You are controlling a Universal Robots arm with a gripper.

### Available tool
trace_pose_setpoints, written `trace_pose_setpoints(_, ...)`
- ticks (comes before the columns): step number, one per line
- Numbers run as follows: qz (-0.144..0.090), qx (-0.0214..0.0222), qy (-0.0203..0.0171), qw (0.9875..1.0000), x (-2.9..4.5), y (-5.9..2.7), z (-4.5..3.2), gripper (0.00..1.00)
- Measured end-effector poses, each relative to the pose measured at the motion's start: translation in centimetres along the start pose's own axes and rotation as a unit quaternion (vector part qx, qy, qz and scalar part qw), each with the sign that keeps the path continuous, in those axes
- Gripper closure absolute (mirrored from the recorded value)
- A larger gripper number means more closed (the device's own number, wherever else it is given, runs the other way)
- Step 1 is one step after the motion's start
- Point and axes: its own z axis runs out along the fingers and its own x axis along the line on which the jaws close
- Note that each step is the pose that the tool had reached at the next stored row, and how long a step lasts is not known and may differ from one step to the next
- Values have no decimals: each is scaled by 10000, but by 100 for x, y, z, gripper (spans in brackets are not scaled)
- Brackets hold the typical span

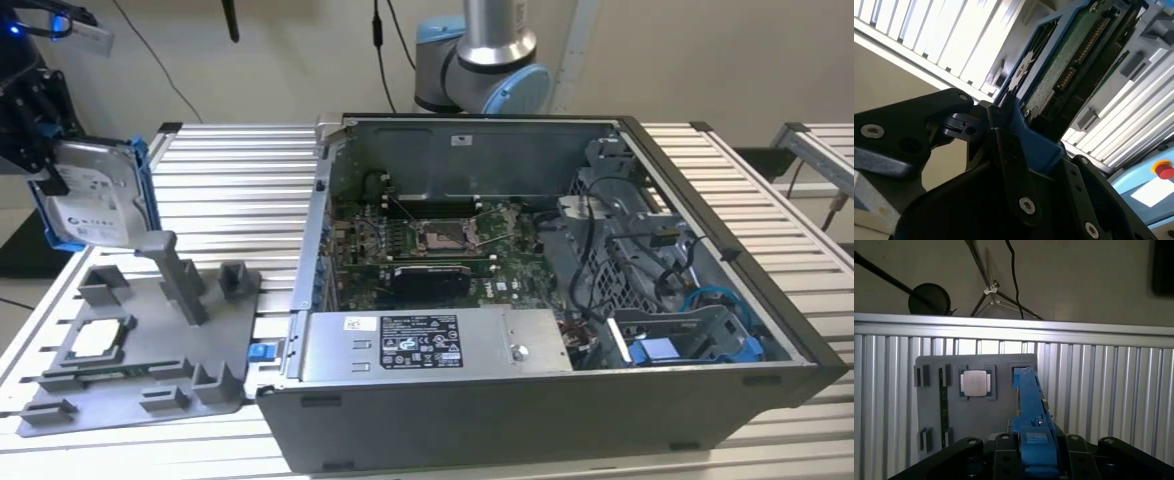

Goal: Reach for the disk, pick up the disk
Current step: 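Pick up the disk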

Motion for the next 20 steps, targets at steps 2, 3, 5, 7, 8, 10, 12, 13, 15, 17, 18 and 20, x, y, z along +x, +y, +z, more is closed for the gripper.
trace_pose_setpoints(2, -1, 26, -6, 10000, 0, 4, -39, 100)
trace_pose_setpoints(3, -2, 40, -12, 10000, 0, 7, -53, 100)
trace_pose_setpoints(5, -4, 69, -18, 10000, -1, 13, -73, 100)
trace_pose_setpoints(7, -20, 93, -17, 10000, -2, 20, -99, 100)
trace_pose_setpoints(8, -32, 110, -17, 9999, -2, 21, -114, 100)
trace_pose_setpoints(10, -47, 135, -16, 9999, -3, 22, -149, 100)
trace_pose_setpoints(12, -57, 148, -16, 9999, -3, 23, -183, 100)
trace_pose_setpoints(13, -63, 153, -15, 9999, -4, 23, -201, 100)
trace_pose_setpoints(15, -77, 170, -15, 9998, -4, 24, -240, 100)
trace_pose_setpoints(17, -88, 189, -14, 9998, -5, 26, -272, 100)
trace_pose_setpoints(18, -91, 200, -14, 9998, -5, 26, -286, 100)
trace_pose_setpoints(20, -95, 222, -13, 9997, -6, 27, -311, 100)
